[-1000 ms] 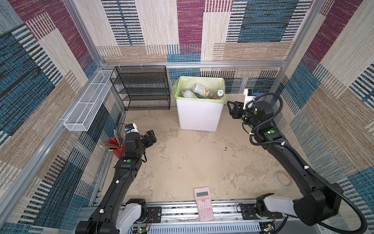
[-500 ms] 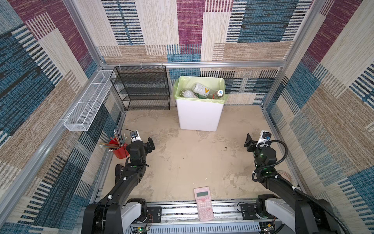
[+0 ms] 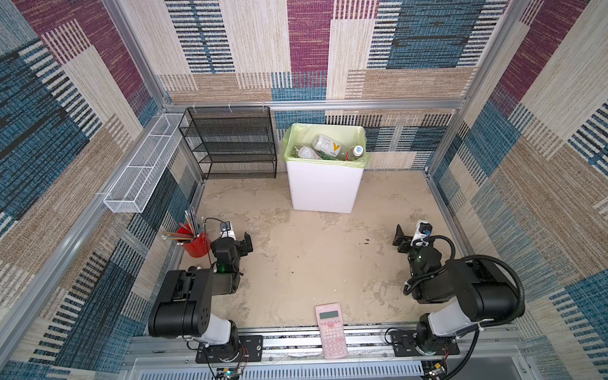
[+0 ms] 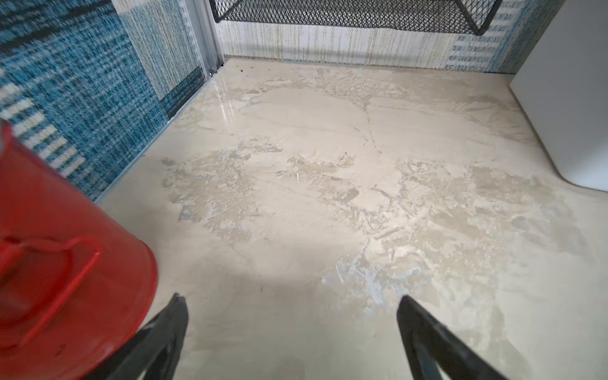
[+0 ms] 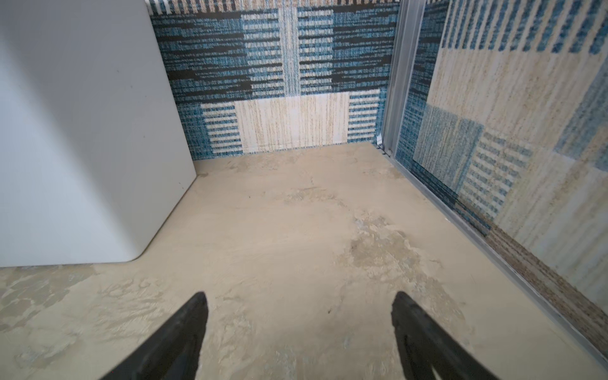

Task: Throw the plastic bottles in the bin
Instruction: Reset both arms

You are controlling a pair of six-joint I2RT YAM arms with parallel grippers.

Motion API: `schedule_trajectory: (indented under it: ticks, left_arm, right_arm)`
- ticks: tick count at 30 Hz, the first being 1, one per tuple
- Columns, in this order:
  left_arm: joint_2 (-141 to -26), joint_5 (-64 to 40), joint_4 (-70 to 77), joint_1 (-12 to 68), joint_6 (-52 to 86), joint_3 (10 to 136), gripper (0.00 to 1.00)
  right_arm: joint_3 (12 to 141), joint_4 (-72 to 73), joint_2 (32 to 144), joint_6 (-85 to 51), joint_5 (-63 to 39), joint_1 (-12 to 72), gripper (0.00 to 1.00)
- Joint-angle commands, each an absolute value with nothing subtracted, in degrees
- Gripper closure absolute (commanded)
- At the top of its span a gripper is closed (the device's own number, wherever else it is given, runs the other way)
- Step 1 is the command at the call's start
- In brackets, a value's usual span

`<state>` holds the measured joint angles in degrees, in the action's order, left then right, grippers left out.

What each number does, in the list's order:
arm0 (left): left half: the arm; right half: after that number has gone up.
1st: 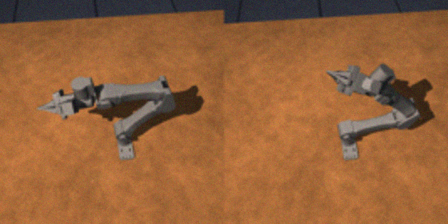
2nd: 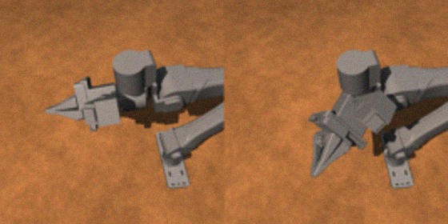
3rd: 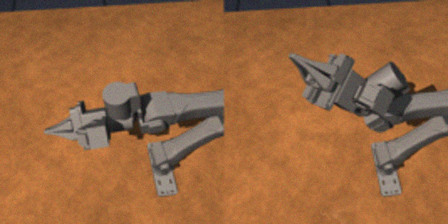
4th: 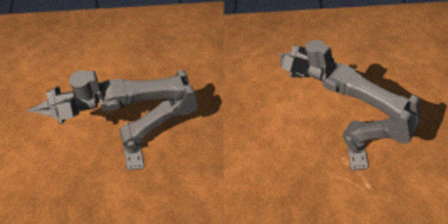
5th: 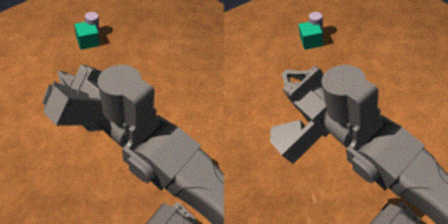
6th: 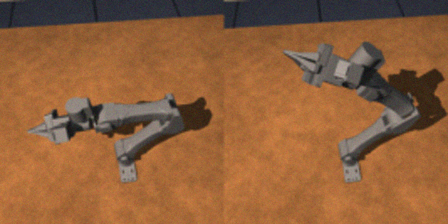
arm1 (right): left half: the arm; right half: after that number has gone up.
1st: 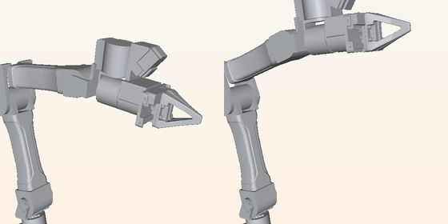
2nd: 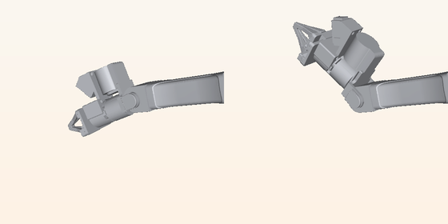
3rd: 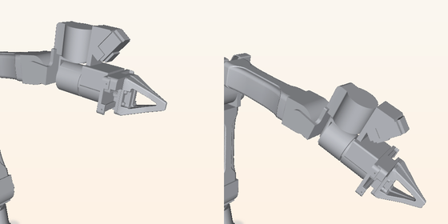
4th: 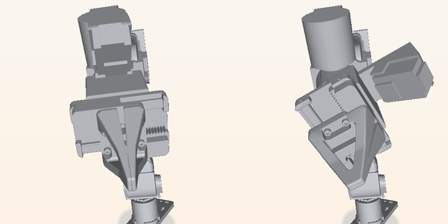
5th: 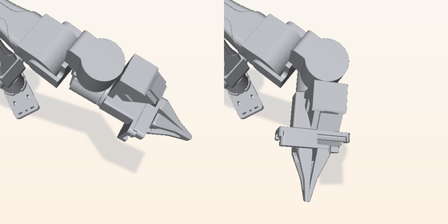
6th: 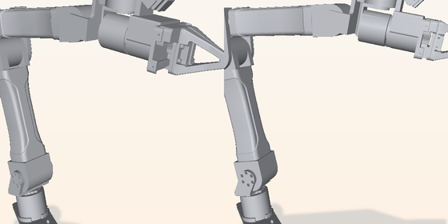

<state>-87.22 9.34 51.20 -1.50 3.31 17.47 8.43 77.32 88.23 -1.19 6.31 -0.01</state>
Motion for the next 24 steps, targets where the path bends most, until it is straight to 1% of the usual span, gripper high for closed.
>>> schedule_trajectory:
  ticks: [1, 3, 5, 6, 7, 16, 19, 24]
  left_arm:
    - [-86.06, 1.83, 48.58, -2.11, 1.67, 21.67, 0.00]
    - [-88.80, 0.55, 52.88, -2.15, 0.65, 22.01, 0.00]
    - [-87.59, 0.61, 46.38, -2.36, 1.18, 23.95, 0.00]
    - [-88.24, 0.82, 45.71, -2.37, 1.11, 25.09, 0.00]
    - [-88.58, 0.81, 47.48, -2.37, 0.93, 24.57, 0.00]
    - [-88.38, 0.86, 47.30, -2.37, 0.93, 24.36, 0.00]
    - [-88.24, 0.86, 47.27, -2.37, 0.93, 24.36, 0.00]
    - [-88.24, 0.85, 47.24, -2.27, 0.96, 24.42, 0.00]
  right_arm:
    - [11.38, 77.64, 88.99, 0.13, 2.58, -0.09, 0.05]
    - [11.31, 77.66, 89.02, 0.19, 2.60, -0.19, 0.01]
    - [11.11, 77.52, 88.73, 0.21, 2.71, -0.22, 0.02]
    - [10.99, 78.10, 88.77, 0.33, 2.68, -0.20, 0.02]
    - [10.85, 77.93, 88.66, 0.29, 2.68, -0.21, 0.02]
    - [10.99, 77.98, 88.77, 0.44, 2.59, -0.14, 0.02]
    - [11.64, 76.85, 88.88, 1.32, -0.15, -0.16, 0.02]
    - [12.03, 76.27, 89.17, 1.23, -0.35, -0.23, 0.02]
